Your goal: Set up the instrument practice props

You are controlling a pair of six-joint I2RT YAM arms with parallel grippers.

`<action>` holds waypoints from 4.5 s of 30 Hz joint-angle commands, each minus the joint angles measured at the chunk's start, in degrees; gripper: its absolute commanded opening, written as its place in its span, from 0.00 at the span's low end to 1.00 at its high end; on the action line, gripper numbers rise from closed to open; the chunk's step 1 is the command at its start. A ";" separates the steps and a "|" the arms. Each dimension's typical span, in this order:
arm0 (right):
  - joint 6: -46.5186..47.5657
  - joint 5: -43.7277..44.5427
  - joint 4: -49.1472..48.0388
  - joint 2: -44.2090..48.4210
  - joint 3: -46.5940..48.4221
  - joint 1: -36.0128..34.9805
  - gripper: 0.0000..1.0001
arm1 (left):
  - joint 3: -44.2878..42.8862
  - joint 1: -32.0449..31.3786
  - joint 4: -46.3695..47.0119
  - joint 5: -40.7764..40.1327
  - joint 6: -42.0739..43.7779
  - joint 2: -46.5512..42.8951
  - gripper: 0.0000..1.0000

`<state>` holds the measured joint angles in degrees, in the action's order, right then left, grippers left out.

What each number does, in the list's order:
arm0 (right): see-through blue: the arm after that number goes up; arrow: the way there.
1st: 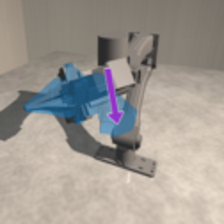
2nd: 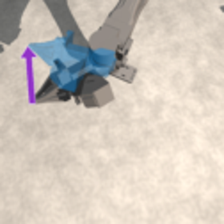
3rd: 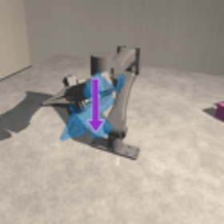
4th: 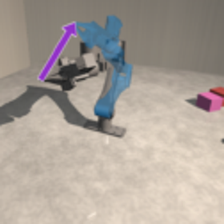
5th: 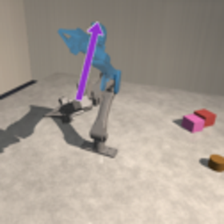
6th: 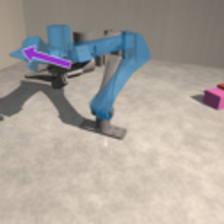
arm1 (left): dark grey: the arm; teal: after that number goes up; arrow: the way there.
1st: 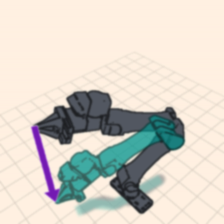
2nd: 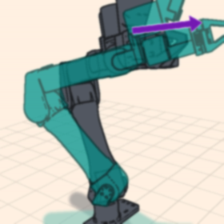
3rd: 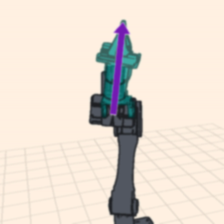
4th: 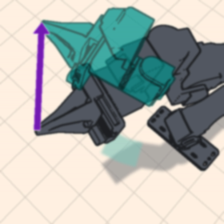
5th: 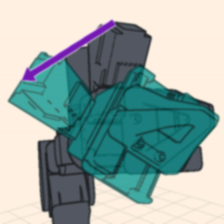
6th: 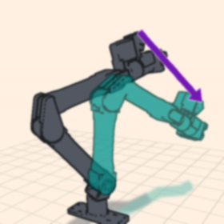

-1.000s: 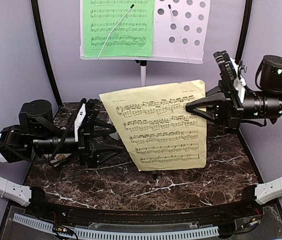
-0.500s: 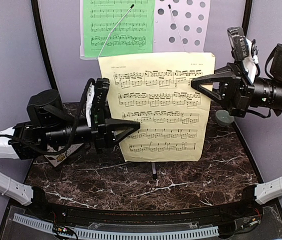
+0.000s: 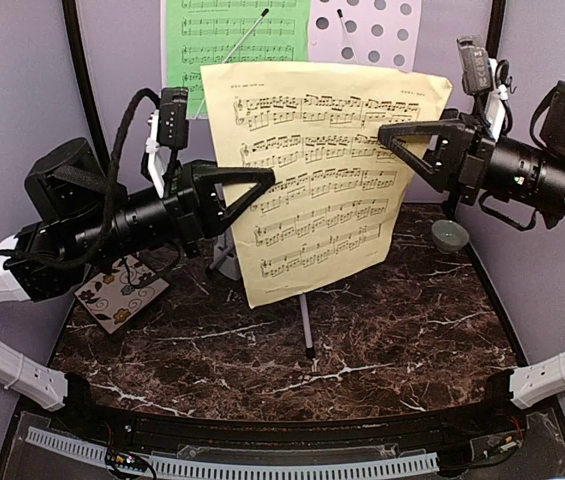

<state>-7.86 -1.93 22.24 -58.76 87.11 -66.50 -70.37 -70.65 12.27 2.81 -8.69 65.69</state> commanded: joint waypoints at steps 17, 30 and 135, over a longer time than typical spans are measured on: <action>-2.48 29.72 3.11 -21.95 29.89 10.92 0.41 | -47.71 9.57 -30.37 -22.01 -7.40 18.65 0.00; -4.74 21.03 3.83 -28.97 35.74 16.23 0.40 | -56.97 13.84 -27.02 -25.06 -1.99 22.34 0.00; 5.88 8.06 -21.83 -21.04 12.25 19.11 0.00 | -73.92 20.42 -11.84 6.56 5.61 45.49 0.28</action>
<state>-1.41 5.85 1.69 -81.30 99.88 -47.90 -142.58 -50.41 -0.69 9.65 -3.01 111.96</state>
